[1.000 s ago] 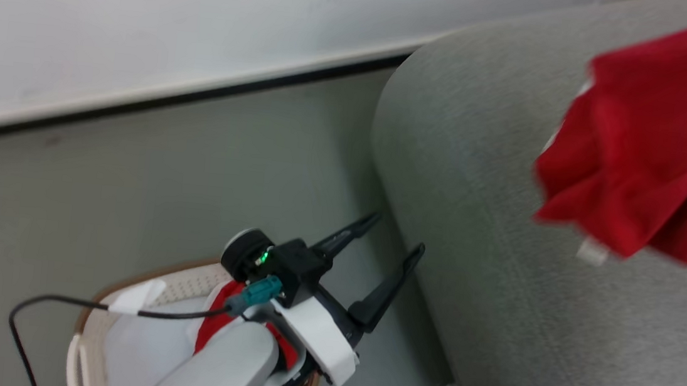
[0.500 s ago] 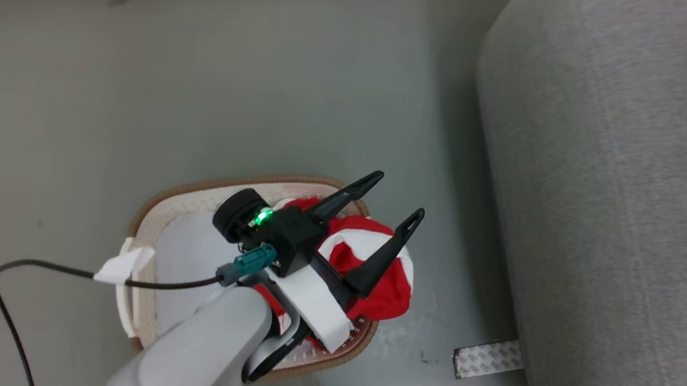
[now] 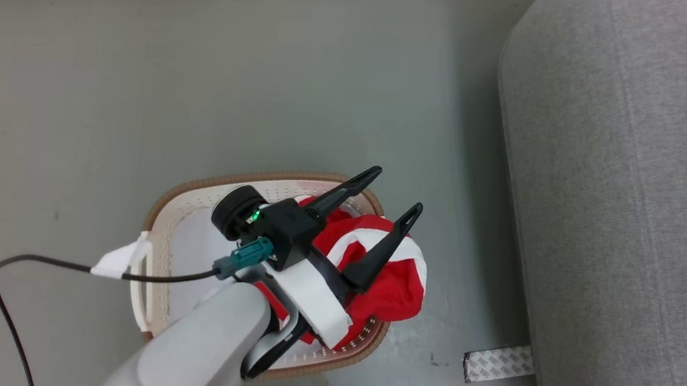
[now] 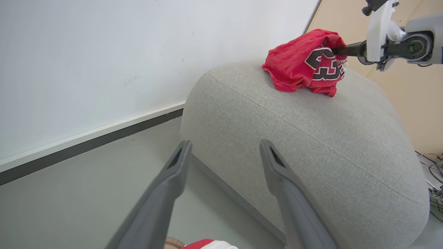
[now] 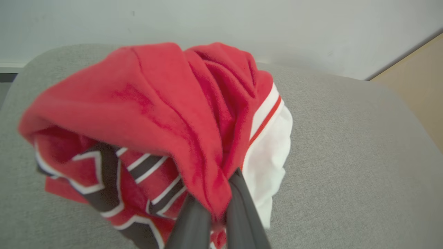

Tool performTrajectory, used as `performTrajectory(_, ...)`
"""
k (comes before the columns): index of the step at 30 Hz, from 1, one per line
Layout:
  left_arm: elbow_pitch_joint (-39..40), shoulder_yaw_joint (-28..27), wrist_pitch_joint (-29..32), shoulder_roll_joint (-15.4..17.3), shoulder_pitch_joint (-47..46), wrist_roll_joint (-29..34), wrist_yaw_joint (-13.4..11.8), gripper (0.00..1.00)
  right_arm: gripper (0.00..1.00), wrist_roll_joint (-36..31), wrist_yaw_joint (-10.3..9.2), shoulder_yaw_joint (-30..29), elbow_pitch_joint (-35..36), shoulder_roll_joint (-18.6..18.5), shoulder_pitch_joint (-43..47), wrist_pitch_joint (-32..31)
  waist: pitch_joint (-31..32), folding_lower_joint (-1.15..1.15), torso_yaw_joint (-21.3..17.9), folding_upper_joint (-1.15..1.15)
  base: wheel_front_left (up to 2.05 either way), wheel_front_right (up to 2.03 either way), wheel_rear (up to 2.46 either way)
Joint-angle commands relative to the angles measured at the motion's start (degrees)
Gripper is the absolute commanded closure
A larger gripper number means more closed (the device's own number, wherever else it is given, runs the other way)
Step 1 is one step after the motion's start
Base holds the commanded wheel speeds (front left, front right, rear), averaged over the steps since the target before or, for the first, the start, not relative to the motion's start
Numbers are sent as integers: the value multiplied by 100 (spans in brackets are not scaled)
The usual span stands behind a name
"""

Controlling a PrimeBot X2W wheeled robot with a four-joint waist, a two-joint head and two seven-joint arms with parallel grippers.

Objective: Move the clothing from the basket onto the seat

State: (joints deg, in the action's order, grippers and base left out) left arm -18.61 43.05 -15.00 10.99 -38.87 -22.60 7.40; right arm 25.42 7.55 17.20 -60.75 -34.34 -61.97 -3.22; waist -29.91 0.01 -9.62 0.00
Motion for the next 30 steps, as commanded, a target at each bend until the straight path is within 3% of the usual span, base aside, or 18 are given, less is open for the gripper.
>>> performTrajectory(1, -29, -25, -11, 40, 55, -20, 5, 0, 39, 109, -12, 66, 27, -57, 80, -24, 77, -1, -51, 0, 0, 0, 0)
performTrajectory(2, -45, -42, -12, 40, 75, -30, 2, 0, 1, 167, -12, 145, 63, -66, 120, -59, 124, -1, -72, 0, 0, 0, 0)
performTrajectory(8, -58, -187, -16, -23, 329, -112, -29, 0, 0, 371, -12, 898, 395, -233, 371, -101, 684, -1, -194, 0, 0, 0, 0)
performTrajectory(15, 7, -685, -15, 155, 951, -191, -231, 0, 0, 943, -13, 1637, 1210, -614, 673, 112, 1657, -1, -227, 0, 0, 0, 0)
performTrajectory(18, 75, -877, -16, 106, 1143, -194, -326, 0, 0, 1134, -12, 1695, 1543, -815, 805, 446, 2021, -1, -103, 0, 0, 0, 0)
performTrajectory(24, 170, -1303, -16, 47, 1528, -182, -503, 0, 0, 1249, -12, 1638, 2271, -877, 1300, 1061, 2608, -1, 148, 0, 0, 0, 0)
performTrajectory(30, 230, -1747, -16, 114, 1981, -188, -633, 0, 0, 1224, -12, 1307, 2923, -532, 2042, 1452, 3012, -1, 359, 0, 0, 0, 0)
